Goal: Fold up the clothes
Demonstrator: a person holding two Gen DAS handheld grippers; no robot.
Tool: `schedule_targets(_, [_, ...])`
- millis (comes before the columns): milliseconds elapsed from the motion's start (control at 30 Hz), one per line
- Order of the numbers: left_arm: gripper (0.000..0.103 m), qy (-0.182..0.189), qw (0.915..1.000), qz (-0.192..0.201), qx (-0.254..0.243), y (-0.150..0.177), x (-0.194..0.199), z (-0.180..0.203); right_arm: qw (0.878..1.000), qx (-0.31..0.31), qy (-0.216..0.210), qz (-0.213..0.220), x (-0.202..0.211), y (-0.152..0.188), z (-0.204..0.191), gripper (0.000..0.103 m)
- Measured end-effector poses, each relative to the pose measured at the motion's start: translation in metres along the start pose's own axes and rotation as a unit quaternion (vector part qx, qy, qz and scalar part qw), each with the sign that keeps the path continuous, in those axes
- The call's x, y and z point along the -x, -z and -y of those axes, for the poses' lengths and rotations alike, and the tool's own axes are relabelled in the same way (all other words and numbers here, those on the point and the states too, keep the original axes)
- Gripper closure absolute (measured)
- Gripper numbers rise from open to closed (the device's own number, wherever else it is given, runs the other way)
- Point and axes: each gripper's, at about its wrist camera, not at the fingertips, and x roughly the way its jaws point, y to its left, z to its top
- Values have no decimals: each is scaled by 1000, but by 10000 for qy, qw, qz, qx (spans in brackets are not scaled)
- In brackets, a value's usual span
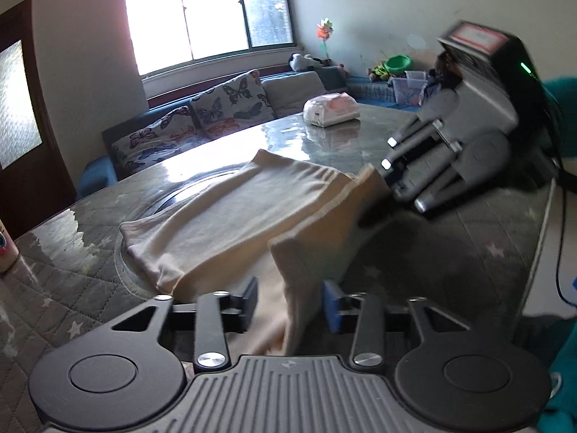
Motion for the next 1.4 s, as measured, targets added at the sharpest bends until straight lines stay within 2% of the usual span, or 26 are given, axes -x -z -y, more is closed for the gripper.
schedule_targets(200, [59,-194,9989,-185,-379,10,-7,5,9997,-218,30,86,1,0,2,90])
schedule_targets(267, [85,-236,9985,-231,-442,13,-10,2,9996,-217,79,162,4,3,-1,92])
schedule_targets(367, [95,-167,9993,-188,-273,14,-4,-4,9988,-351,127,327,12,5,-5,93])
schedule_targets(600, [97,17,9997,-10,-229,12,33,2,9984,-256,52,496,43,10,-20,93])
schedule_targets(833, [97,498,9986,-12,176,19,86,16,9984,79,-474,288,101,19,-50,93])
schedule_targets(967, [97,577,9978,9,314,15,103,21,9969,187,-744,155,126,17,-63,93])
schedule_targets(1200, [97,411,9978,341,402,-12,89,-1,9979,78,-575,276,125,-7,-36,93])
schedule_targets(1400, [97,187,9981,492,308,-39,42,-33,9994,-20,-247,259,94,-35,4,94])
